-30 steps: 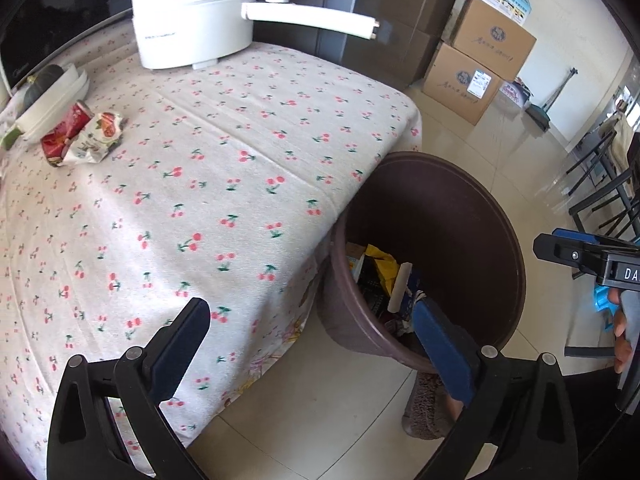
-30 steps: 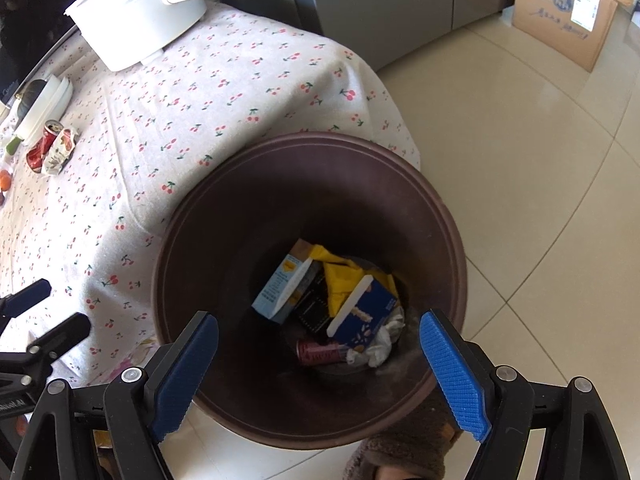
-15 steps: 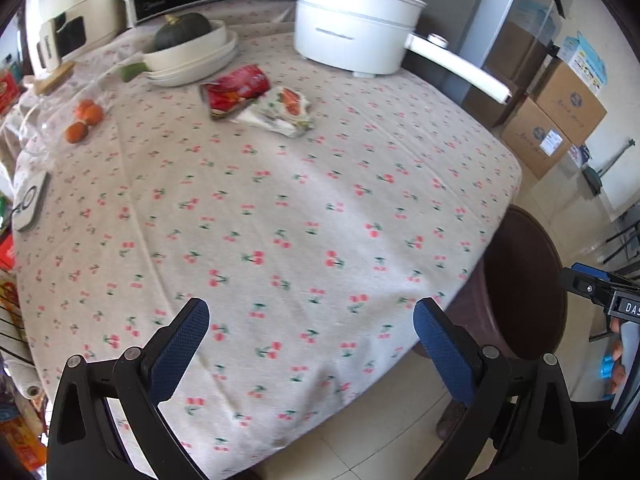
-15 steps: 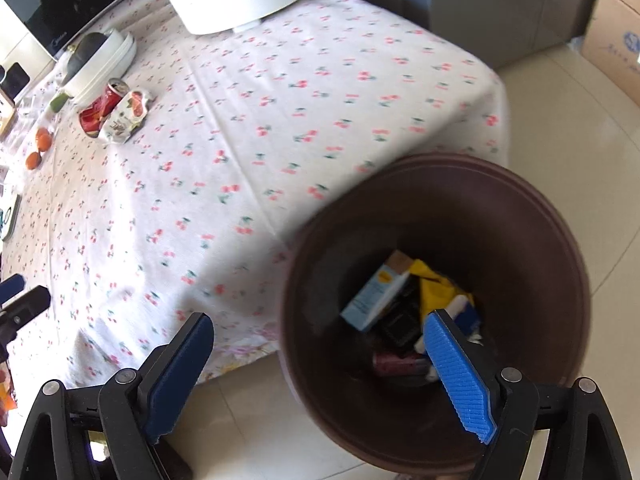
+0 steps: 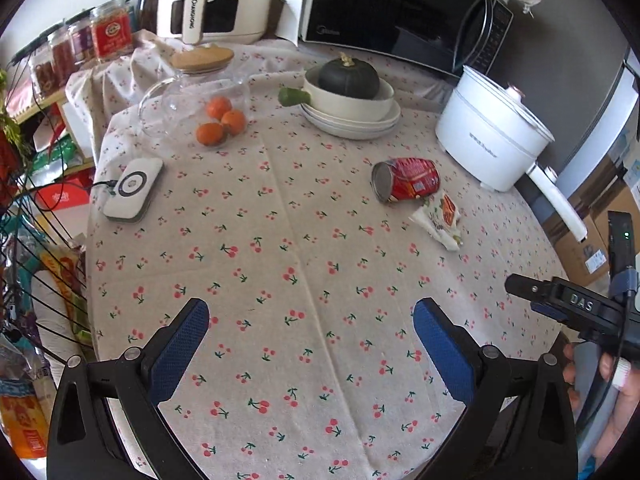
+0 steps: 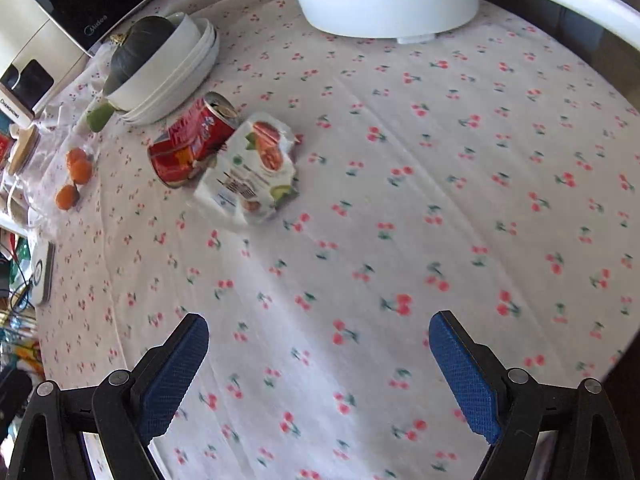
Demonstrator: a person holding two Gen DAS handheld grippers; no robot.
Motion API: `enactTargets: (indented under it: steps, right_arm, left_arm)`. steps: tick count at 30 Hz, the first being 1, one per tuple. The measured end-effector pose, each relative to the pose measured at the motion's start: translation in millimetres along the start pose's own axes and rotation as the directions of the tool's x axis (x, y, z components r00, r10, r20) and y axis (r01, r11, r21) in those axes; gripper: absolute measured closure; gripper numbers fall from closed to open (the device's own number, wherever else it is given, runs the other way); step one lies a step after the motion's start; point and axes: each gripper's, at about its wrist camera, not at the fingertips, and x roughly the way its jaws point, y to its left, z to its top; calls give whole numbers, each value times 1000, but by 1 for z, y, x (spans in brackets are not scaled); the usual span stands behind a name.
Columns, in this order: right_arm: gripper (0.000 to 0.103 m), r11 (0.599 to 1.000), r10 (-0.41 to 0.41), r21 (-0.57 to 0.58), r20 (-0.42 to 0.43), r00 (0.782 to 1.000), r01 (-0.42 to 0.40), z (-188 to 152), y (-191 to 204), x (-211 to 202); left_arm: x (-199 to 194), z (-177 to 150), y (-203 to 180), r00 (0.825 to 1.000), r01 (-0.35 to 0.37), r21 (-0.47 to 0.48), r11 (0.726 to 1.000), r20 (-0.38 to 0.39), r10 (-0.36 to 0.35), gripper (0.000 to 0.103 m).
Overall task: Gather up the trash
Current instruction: 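Move both open tools back toward the red can and snack packet, then grasp the crushed red can with the left tool while the right tool approaches the snack packet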
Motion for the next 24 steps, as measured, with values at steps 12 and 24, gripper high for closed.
enactTargets:
  steps: [12, 24]
  right_arm:
    - [10, 995, -37, 91, -5, 999, 38, 62, 54, 85]
    - [42, 976, -191, -100, 45, 981, 195, 59, 57, 92]
  left_arm:
    - [11, 14, 40, 997, -72, -67, 995, -23, 71, 0]
    - [19, 12, 31, 998, -58, -51, 997, -38, 56, 0]
